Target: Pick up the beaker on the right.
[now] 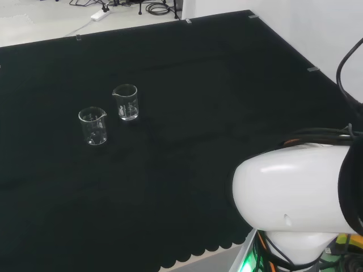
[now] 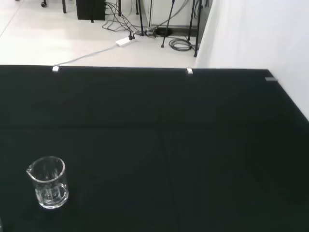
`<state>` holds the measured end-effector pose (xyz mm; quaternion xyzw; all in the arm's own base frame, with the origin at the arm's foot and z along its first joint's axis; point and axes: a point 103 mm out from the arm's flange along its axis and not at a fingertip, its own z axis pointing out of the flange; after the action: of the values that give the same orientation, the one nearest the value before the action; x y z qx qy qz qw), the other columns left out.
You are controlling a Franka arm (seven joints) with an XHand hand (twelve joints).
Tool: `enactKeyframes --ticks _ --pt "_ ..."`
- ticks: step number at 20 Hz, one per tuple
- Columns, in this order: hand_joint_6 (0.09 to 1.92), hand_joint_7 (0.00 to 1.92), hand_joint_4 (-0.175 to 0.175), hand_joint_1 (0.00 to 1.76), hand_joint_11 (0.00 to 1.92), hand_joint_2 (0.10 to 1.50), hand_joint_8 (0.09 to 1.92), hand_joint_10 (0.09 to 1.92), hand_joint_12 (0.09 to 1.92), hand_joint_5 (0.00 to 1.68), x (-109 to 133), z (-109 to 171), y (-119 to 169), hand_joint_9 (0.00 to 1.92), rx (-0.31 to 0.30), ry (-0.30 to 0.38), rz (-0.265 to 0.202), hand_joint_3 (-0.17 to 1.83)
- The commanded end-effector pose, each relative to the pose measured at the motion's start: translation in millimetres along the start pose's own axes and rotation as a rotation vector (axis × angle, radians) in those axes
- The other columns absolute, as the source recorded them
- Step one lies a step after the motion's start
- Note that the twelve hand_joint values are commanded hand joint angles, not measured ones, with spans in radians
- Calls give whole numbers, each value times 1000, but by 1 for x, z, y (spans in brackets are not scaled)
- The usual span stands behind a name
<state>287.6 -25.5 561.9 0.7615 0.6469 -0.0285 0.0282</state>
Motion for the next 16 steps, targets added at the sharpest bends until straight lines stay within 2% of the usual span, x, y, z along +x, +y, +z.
enactKeyframes --ticks 1,4,7,12,16 --pt "87 30 -9 168 0 1309 369 608 841 121 -32 33 23 78 38 48 31 232" --pt "87 33 -11 182 0 1300 371 610 839 119 -46 46 32 79 54 52 55 225" --pt "87 38 -14 198 0 1290 374 613 838 121 -45 57 39 81 53 45 62 219" --pt "87 54 -17 250 0 1255 386 622 844 125 -28 79 53 91 48 54 42 204" --pt "87 75 -28 292 0 1229 402 630 855 154 -10 105 77 106 57 78 10 197"
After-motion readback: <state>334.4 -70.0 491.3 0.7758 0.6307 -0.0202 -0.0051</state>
